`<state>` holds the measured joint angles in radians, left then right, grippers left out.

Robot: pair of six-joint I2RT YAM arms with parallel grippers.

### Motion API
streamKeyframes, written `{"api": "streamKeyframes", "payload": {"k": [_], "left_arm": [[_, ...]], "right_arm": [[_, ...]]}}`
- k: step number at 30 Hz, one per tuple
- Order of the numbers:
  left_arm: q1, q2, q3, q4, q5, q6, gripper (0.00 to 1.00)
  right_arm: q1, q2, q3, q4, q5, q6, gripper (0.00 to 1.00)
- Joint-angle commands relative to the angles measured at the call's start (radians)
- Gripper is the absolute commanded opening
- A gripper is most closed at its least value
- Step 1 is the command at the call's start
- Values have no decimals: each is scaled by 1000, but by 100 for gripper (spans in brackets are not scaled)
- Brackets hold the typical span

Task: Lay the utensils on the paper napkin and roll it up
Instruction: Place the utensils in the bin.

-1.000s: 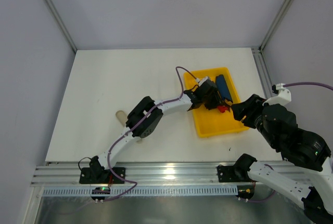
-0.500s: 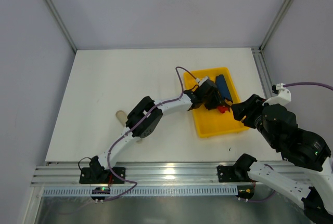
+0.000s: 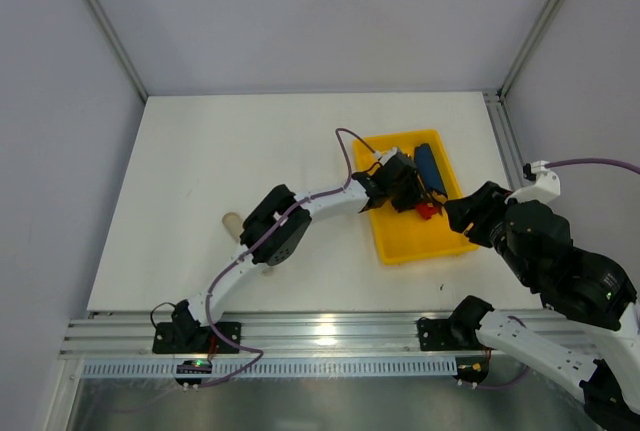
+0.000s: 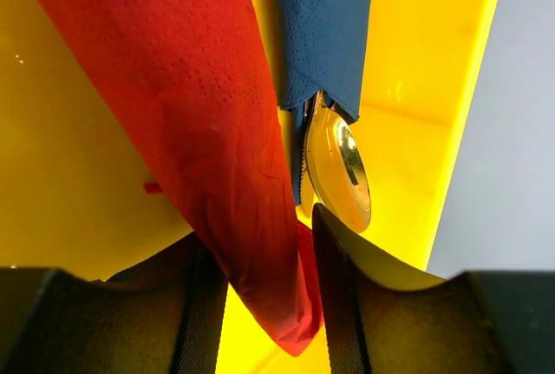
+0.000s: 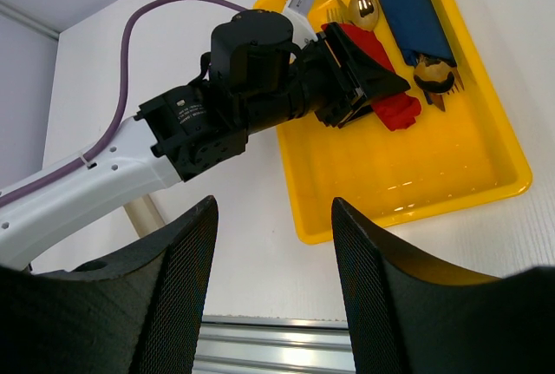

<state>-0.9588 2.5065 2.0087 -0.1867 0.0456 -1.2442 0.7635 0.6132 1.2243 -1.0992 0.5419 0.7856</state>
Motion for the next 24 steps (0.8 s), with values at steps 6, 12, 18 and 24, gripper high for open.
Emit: {"api": "streamKeyframes", "payload": {"k": [6, 12, 18, 24], "left_arm": [[8, -5, -56, -198, -38, 32, 46], [8, -24, -76, -206, -67, 34, 48], [6, -52, -120, -201, -73, 25, 49], [3, -74, -137, -212, -70, 32, 51]], "right_arm": [[-3, -6, 1, 41, 4, 9, 59], [-1, -6, -2, 45, 3, 9, 59], [-1, -6, -2, 45, 1, 9, 59], [-3, -7, -5, 45, -5, 12, 59]]}}
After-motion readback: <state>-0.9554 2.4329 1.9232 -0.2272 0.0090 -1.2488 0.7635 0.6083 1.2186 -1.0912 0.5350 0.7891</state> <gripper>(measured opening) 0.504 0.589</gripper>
